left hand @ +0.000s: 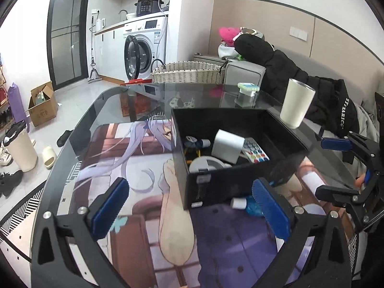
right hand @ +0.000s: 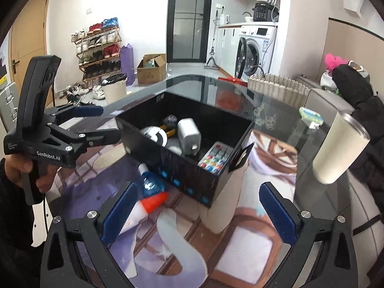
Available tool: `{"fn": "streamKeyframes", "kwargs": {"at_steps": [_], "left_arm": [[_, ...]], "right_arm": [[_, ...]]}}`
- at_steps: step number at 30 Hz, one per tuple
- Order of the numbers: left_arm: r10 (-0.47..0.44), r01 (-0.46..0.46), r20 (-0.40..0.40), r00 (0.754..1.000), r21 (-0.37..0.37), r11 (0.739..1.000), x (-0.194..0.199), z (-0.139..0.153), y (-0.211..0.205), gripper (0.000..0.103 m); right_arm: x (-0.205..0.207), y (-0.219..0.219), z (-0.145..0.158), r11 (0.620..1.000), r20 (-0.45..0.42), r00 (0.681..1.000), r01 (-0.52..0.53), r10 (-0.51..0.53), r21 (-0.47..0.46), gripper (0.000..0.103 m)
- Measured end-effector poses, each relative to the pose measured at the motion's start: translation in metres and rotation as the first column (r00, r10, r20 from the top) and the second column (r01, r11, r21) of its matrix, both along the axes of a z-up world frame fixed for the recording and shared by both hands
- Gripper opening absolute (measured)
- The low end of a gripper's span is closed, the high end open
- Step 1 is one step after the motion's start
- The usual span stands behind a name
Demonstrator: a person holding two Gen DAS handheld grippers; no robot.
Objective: Organize rigid objects
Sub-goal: 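Move the right gripper to the white glue bottle and close on it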
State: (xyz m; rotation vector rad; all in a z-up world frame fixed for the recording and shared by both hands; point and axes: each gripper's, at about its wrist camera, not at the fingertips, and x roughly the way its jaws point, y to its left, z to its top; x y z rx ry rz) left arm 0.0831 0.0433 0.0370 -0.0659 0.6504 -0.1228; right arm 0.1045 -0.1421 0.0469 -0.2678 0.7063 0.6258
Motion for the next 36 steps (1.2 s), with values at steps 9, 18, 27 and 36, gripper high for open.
{"fn": "streamKeyframes", "kwargs": {"at_steps": [9,18,27,36], "left_arm": [[-0.023,0.024,-0.02,1.0,0.052,0.998,-0.009,-0.011,-0.013,0.103],[-0.037,0.04,-0.058,0.998,0.066,0.997,-0.01,-0.025,-0.017,0.103],[-0.05,0.054,-0.063,0.997,0.06,0.997,-0.012,-0.027,-0.017,0.103],[-0.051,0.055,-0.076,0.996,0.049,0.997,-0.01,-0.029,-0.015,0.103]], "right_arm": [[-0.013,0.005,-0.019,0.999,-0.034,0.999,-0.044,0.043,-0.019,0.102],[-0.027,0.025,-0.038,0.981,-0.077,0.983,-0.175,0.169,-0.079,0.102],[-0.02,0.048,-0.055,0.961,-0.126,0.964,-0.248,0.233,-0.121,0.102],[0.006,0.059,-0.059,0.953,-0.202,0.942,-0.289,0.266,-0.089,0.102]]}}
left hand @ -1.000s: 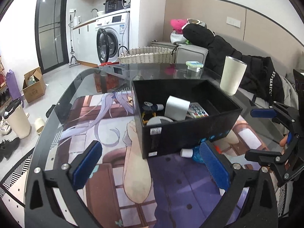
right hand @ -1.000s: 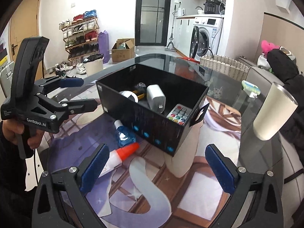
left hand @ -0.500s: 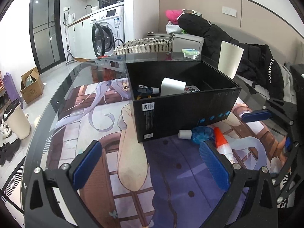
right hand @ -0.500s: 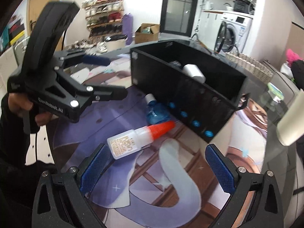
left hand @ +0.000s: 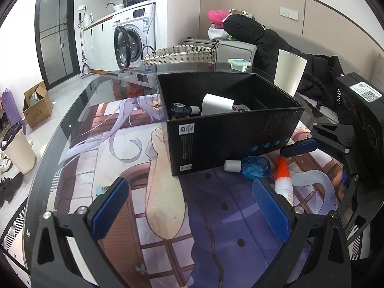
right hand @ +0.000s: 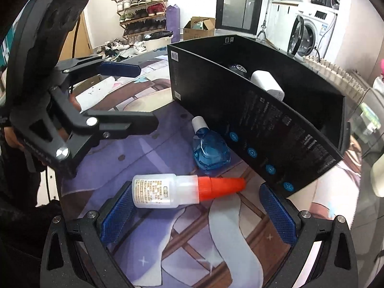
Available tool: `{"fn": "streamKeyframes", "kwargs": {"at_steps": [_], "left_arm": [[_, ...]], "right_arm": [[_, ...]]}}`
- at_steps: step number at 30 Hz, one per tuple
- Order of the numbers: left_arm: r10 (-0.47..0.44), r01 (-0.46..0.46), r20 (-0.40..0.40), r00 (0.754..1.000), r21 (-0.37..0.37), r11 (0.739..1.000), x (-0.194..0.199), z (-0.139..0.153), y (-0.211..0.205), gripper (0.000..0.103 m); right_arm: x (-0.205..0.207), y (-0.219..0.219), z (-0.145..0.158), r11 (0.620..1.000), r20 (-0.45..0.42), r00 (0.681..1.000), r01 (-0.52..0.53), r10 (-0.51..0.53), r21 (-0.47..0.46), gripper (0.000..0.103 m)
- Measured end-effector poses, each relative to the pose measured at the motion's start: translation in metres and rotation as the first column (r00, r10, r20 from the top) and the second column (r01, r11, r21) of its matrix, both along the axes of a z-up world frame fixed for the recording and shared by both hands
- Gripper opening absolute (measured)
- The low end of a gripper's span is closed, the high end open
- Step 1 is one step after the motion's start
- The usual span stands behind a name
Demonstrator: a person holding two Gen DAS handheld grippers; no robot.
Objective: Organize rigid objects
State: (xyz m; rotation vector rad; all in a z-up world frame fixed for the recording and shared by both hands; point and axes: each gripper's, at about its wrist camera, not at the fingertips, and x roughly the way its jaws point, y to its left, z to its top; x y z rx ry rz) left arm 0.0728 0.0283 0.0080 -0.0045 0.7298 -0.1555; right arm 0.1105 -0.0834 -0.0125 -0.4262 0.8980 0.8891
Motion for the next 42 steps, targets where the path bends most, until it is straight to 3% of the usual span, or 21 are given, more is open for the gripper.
{"fn": "streamKeyframes", "kwargs": {"at_steps": [3,6,16,23,31,42], "left_arm": [[-0.001,0.001,-0.006,1.0,-0.006,1.0,0.002,-0.001,0.001,0.103],[0.001,-0.001,-0.015,1.0,-0.005,1.0,0.003,-0.002,0.001,0.103],[0.009,-0.008,-0.033,0.999,0.022,1.0,0.008,-0.004,-0.004,0.103],[-0.02,0.02,-0.064,0.998,-0.002,1.0,0.014,-0.006,-0.021,0.103],[-0.049,0.053,-0.123,0.991,0.028,0.998,0.03,-0.011,-0.047,0.103],[-0.041,0.048,-0.142,0.989,0.048,0.998,0.038,-0.012,-0.067,0.097]], "right_arm": [[-0.001,0.001,0.0,1.0,-0.004,1.0,0.005,-0.005,0.006,0.101],[-0.006,-0.001,0.003,1.0,0.003,1.0,-0.006,0.006,0.021,0.087],[-0.019,-0.017,0.005,0.999,0.031,0.999,0.037,-0.038,0.023,0.087],[-0.022,-0.053,0.008,0.989,0.032,0.99,0.134,-0.137,0.068,0.087],[-0.016,-0.093,0.018,0.968,0.044,0.971,0.231,-0.237,0.1,0.087],[-0.013,-0.103,0.014,0.962,0.04,0.965,0.254,-0.259,0.101,0.087]]}}
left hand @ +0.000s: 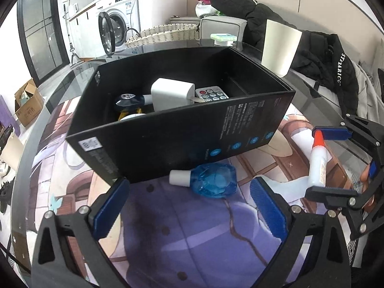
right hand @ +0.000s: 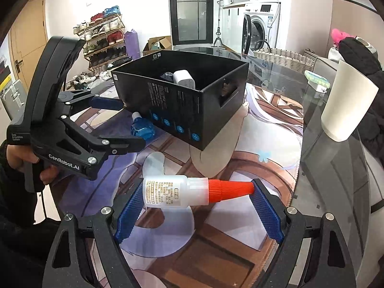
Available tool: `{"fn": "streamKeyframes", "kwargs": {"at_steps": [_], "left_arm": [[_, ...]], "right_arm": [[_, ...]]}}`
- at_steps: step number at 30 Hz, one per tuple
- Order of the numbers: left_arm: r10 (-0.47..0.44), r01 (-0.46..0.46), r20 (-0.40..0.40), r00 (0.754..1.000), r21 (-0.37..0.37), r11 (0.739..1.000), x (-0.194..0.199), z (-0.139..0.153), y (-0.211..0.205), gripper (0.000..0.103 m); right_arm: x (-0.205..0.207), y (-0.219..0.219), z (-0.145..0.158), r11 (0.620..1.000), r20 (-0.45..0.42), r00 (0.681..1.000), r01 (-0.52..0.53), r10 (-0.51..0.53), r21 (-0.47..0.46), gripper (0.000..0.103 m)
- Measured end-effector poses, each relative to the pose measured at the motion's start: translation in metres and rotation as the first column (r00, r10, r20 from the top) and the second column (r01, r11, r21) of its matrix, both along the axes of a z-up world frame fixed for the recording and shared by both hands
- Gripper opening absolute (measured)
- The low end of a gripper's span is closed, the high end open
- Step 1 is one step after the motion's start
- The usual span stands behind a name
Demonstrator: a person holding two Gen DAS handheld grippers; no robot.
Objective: Organize rigid objects
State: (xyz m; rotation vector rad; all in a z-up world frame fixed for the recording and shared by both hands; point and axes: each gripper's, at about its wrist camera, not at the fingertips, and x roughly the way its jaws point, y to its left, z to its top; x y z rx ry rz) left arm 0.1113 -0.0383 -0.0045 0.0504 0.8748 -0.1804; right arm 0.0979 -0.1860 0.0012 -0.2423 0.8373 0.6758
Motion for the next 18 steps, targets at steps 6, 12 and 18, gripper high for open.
{"fn": "streamKeyframes", "kwargs": {"at_steps": [6,12,18], "left_arm": [[0.001,-0.001,-0.015,1.0,0.007,1.0,0.003,-0.002,-0.004,0.079],[-0.016,0.016,0.016,1.0,0.006,1.0,-0.003,0.0,-0.007,0.055],[-0.015,0.015,0.033,0.999,0.007,1.0,-0.007,0.003,-0.007,0.055]], "right_arm": [[-0.001,0.002,-0.001,1.0,-0.001,1.0,0.001,-0.001,-0.003,0.087],[-0.001,0.003,-0.002,1.0,0.0,1.0,-0.002,0.002,-0.009,0.087],[-0.003,0.002,0.001,1.0,0.011,1.0,0.004,-0.004,-0.008,0.087]]}}
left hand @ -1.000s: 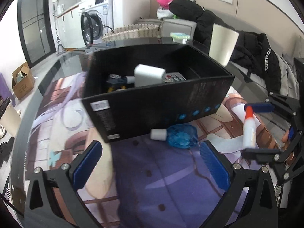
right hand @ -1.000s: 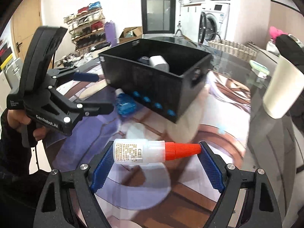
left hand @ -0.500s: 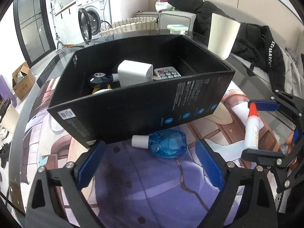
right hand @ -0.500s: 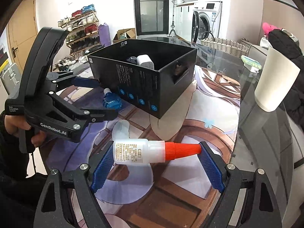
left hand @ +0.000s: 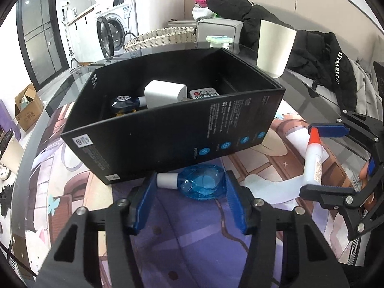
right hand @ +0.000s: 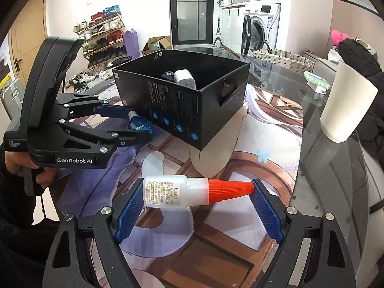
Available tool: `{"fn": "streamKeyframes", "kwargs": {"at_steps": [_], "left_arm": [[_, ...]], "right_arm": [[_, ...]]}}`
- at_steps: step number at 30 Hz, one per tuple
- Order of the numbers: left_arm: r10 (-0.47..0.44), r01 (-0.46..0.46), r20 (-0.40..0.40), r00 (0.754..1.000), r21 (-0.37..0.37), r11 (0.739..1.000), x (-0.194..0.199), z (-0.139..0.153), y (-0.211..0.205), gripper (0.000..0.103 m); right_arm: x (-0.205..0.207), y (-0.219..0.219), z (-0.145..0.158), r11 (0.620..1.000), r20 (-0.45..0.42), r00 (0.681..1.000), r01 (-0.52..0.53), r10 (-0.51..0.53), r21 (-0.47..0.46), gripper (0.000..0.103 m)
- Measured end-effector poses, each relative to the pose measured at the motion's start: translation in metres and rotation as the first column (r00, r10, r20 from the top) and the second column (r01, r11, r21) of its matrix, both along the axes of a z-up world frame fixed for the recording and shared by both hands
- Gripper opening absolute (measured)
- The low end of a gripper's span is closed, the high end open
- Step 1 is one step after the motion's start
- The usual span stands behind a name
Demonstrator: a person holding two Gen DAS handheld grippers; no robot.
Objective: Organize rigid objects
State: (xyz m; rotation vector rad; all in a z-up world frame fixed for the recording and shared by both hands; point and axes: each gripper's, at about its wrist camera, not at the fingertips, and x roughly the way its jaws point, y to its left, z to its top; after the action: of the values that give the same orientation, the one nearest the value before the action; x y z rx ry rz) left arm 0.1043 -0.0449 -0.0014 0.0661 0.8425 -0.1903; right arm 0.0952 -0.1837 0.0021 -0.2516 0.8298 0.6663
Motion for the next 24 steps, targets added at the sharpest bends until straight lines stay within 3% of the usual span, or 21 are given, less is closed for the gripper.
{"fn": "streamKeyframes", "kwargs": {"at_steps": [24], "left_arm": [[0.023,-0.017,0.181,0.983,-0.037,0.999,-0.04,0.048,0.028,0.055]], "right_arm": [[-0.007,0.007,0.048,0.997,0.146,0.988,0.039,-0.048,0.063,0.087]]}}
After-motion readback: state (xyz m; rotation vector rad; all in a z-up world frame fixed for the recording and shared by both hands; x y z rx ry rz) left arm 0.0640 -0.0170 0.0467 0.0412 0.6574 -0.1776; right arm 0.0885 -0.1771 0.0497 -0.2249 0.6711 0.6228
